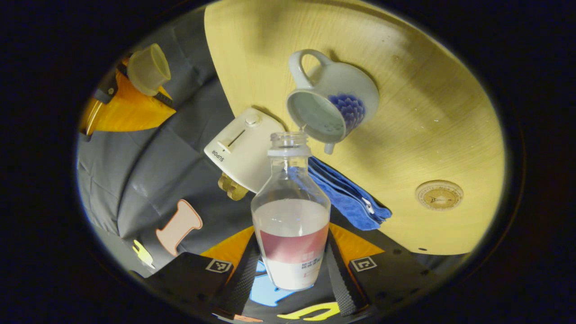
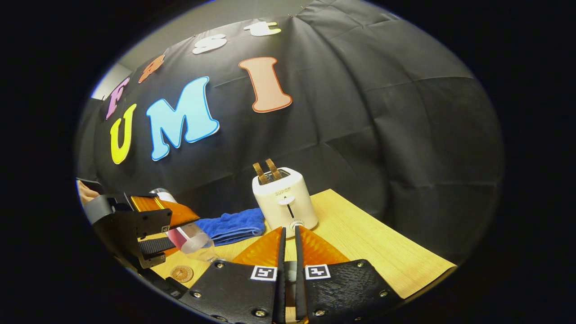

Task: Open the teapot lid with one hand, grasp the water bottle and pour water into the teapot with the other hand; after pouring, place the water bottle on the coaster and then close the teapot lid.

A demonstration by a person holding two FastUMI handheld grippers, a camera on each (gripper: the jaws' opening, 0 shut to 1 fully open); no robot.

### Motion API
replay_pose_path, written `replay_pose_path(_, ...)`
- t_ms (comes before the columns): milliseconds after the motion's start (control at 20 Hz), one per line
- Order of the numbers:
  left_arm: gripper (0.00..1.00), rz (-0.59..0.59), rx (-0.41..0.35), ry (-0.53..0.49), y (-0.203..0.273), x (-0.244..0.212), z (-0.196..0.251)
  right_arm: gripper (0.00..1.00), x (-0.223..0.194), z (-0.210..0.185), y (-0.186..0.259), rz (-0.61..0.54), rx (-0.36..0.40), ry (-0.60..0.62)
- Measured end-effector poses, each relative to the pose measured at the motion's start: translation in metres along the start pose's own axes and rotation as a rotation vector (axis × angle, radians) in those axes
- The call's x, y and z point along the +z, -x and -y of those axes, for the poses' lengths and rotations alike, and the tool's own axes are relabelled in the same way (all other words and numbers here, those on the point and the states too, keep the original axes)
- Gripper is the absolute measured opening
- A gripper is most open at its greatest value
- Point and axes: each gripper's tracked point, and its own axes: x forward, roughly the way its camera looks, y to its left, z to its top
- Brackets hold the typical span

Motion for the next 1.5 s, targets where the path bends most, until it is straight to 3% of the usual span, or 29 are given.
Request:
replay_pose_path(500, 0.85, -0.016, -0.014, -0.074, 0.008, 0.006, -0.005, 0.08, 0.001, 0.001, 0.000, 0.002, 0.009, -0.015)
replay_pose_path(1000, 0.85, -0.022, -0.019, -0.080, 0.007, 0.005, -0.003, 0.08, 0.001, 0.000, 0.001, 0.001, 0.015, -0.018)
replay_pose_path(1300, 0.85, 0.009, 0.013, 0.005, 0.005, -0.001, 0.003, 0.08, 0.004, 0.003, 0.002, 0.010, -0.004, -0.004)
replay_pose_path(1500, 0.86, 0.035, 0.040, 0.163, 0.007, -0.017, 0.017, 0.08, 0.001, 0.004, 0.000, 0.003, -0.014, 0.000)
